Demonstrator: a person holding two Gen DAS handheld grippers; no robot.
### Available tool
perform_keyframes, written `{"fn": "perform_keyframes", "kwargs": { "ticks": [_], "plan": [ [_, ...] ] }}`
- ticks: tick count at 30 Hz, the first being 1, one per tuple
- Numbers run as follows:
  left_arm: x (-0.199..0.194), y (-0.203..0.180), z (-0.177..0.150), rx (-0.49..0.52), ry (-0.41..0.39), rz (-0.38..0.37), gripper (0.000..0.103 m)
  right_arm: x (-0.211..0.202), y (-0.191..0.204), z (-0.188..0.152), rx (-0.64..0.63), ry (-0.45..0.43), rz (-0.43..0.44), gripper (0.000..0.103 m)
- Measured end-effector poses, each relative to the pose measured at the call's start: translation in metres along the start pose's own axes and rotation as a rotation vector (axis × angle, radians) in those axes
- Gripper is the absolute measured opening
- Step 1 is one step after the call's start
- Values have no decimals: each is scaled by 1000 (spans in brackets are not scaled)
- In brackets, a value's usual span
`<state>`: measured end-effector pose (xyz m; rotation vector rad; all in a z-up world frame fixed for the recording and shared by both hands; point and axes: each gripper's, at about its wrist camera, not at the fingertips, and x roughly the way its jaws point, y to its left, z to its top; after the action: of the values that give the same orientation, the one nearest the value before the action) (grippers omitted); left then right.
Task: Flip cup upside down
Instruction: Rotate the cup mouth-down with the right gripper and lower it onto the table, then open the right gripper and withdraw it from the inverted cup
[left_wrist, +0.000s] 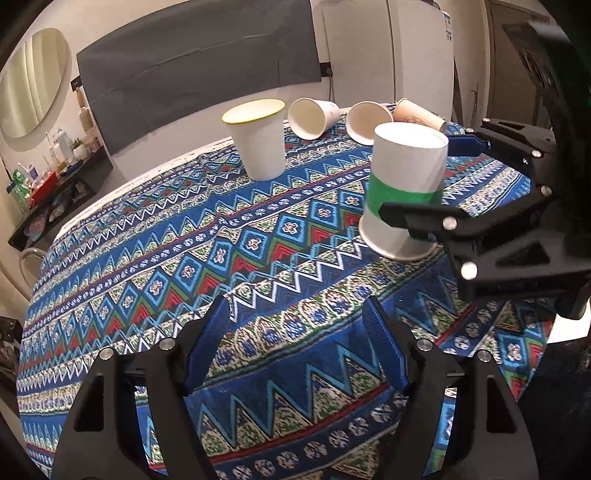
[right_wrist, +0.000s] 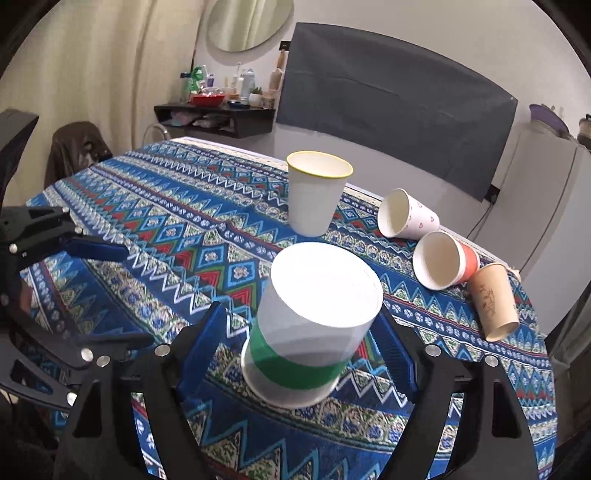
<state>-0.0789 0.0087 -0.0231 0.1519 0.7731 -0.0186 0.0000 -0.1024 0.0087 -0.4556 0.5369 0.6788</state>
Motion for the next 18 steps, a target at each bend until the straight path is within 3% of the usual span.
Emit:
{"fn": "perform_keyframes", "kwargs": {
  "ticks": [4, 11, 18],
  "plan": [
    [-5, -3, -1, -4, -10, -7, 76, -17, -4, -6, 25, -27, -5, 85],
    [-13, -16, -10, -2, -24, -4, 76, -36, -8, -19, 41, -38, -44, 85],
    [-13, -35, -14, 1, -30, -6, 79, -42, -16, -34, 102, -32, -10, 85]
  ]
}}
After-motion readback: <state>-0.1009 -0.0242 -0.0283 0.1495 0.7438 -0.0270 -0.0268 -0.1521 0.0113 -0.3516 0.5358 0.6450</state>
